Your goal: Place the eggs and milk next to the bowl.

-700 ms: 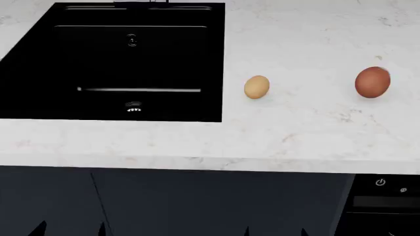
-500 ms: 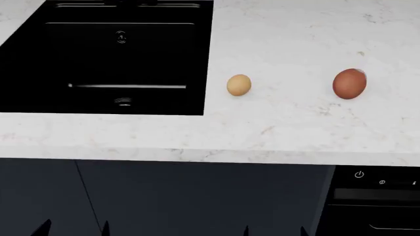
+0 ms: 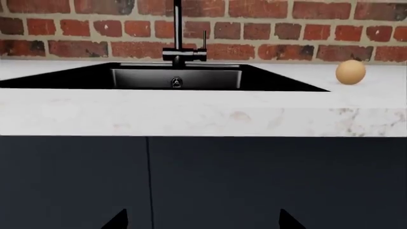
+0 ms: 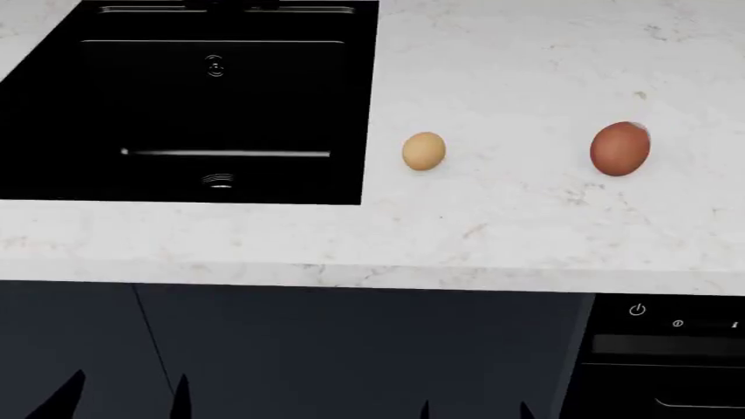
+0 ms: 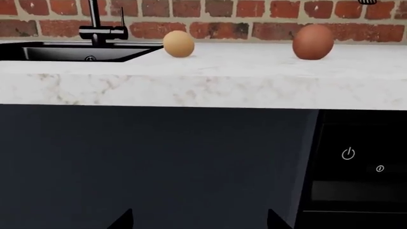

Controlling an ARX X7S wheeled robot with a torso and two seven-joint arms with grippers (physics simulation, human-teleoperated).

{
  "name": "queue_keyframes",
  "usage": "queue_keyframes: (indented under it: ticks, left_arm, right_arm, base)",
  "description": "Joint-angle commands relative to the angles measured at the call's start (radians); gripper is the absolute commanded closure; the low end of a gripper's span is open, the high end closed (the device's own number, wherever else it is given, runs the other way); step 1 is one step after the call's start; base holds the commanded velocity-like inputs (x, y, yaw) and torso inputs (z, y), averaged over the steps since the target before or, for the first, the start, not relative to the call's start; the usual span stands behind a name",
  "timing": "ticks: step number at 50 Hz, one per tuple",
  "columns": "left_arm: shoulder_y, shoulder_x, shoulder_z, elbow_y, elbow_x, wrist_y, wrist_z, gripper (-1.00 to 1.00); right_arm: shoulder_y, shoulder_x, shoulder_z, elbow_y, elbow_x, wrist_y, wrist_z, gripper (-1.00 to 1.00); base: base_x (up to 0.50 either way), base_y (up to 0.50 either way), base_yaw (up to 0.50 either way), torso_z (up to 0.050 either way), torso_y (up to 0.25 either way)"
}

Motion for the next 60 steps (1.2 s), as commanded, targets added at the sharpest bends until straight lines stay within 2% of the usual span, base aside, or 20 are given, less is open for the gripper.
queue_keyframes:
  ticks: [1, 10, 11, 12, 14, 15, 42, 49, 60]
  left_arm:
    - [0.006, 0.019, -0.015, 0.000, 0.018, -0.016, 0.011, -1.00]
    - [0.006, 0.019, -0.015, 0.000, 0.018, -0.016, 0.011, -1.00]
    - [-0.017, 0.016, -0.024, -0.345, -0.015, 0.050, 0.015, -1.00]
    - [0.031, 0.010, -0.018, -0.195, -0.013, -0.022, 0.013, -1.00]
    - [0.038, 0.003, -0.009, 0.038, -0.004, -0.025, 0.010, -1.00]
    - [0.049, 0.002, -0.010, 0.038, -0.026, 0.022, 0.029, -1.00]
    - [0.027, -0.043, 0.022, 0.140, -0.045, -0.042, -0.020, -1.00]
    - [-0.011, -0.079, 0.028, 0.261, -0.056, -0.161, -0.024, -1.00]
    - [-0.135, -0.136, -0.038, 0.366, -0.177, -0.350, -0.011, -1.00]
  right_arm:
    - [-0.003, -0.009, 0.021, -0.006, -0.010, 0.000, -0.017, -1.00]
    - [-0.003, -0.009, 0.021, -0.006, -0.010, 0.000, -0.017, -1.00]
    - [-0.013, -0.010, 0.018, 0.331, -0.013, -0.010, -0.013, -1.00]
    - [-0.020, -0.008, 0.016, 0.181, -0.011, 0.005, -0.009, -1.00]
    - [-0.020, -0.004, 0.010, -0.036, -0.008, 0.009, -0.004, -1.00]
    - [-0.018, -0.002, 0.008, -0.034, -0.007, 0.004, -0.002, -1.00]
    - [0.021, 0.043, -0.028, -0.121, 0.023, 0.064, 0.045, -1.00]
    - [0.059, 0.069, -0.030, -0.167, 0.019, 0.119, 0.055, -1.00]
    - [0.131, 0.150, 0.012, -0.377, 0.020, 0.324, 0.061, -1.00]
  base:
    - [0.00, 0.00, 0.00, 0.000, 0.000]
    - [0.00, 0.00, 0.00, 0.000, 0.000]
    - [0.00, 0.00, 0.00, 0.000, 0.000]
    - [0.00, 0.00, 0.00, 0.000, 0.000]
    - [0.00, 0.00, 0.00, 0.000, 0.000]
    - [0.00, 0.00, 0.00, 0.000, 0.000]
    - [0.00, 0.00, 0.00, 0.047, 0.000]
    - [0.00, 0.00, 0.00, 0.050, 0.000]
    - [0.00, 0.00, 0.00, 0.050, 0.000]
